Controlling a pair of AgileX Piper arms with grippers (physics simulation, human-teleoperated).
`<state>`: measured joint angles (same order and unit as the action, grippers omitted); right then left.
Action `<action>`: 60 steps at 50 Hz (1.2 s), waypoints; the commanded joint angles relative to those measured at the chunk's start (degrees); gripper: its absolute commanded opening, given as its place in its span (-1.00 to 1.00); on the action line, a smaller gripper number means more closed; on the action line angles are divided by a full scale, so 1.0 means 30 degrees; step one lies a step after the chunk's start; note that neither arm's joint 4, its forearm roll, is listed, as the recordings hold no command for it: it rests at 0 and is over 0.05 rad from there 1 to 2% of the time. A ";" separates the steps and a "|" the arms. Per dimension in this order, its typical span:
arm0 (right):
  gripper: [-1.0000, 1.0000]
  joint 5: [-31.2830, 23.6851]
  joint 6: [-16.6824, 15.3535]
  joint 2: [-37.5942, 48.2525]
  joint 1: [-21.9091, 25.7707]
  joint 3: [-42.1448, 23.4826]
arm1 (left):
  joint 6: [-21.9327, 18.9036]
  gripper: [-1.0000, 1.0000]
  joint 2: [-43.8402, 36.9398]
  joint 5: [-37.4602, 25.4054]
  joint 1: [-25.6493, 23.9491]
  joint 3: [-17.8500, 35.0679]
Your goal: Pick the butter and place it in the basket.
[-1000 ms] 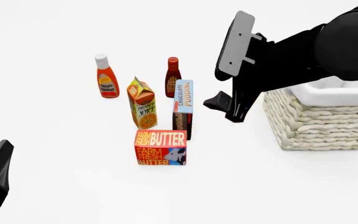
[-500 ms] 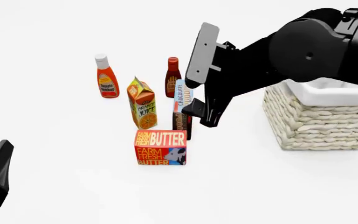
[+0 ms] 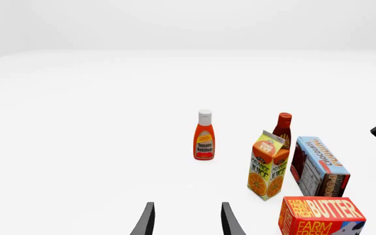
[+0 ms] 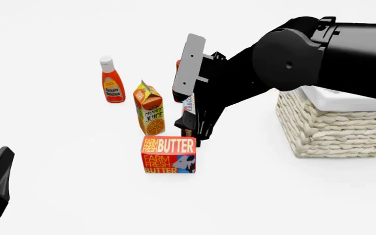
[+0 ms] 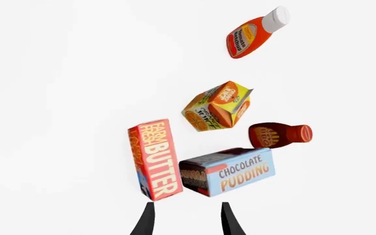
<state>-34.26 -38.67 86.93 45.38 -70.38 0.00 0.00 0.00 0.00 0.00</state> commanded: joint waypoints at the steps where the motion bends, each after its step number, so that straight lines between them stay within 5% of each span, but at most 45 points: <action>1: 1.00 -0.0103 0.0122 0.0553 0.0431 -0.0358 | 0.0000 1.00 0.0000 0.0000 0.0000 0.0000; 60: 1.00 -0.0191 0.0981 0.3558 0.1350 -0.2113 | 0.0000 1.00 0.0000 0.0000 0.0000 0.0000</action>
<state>-34.68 -36.43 96.36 48.81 -75.85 0.00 0.00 0.00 0.00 0.00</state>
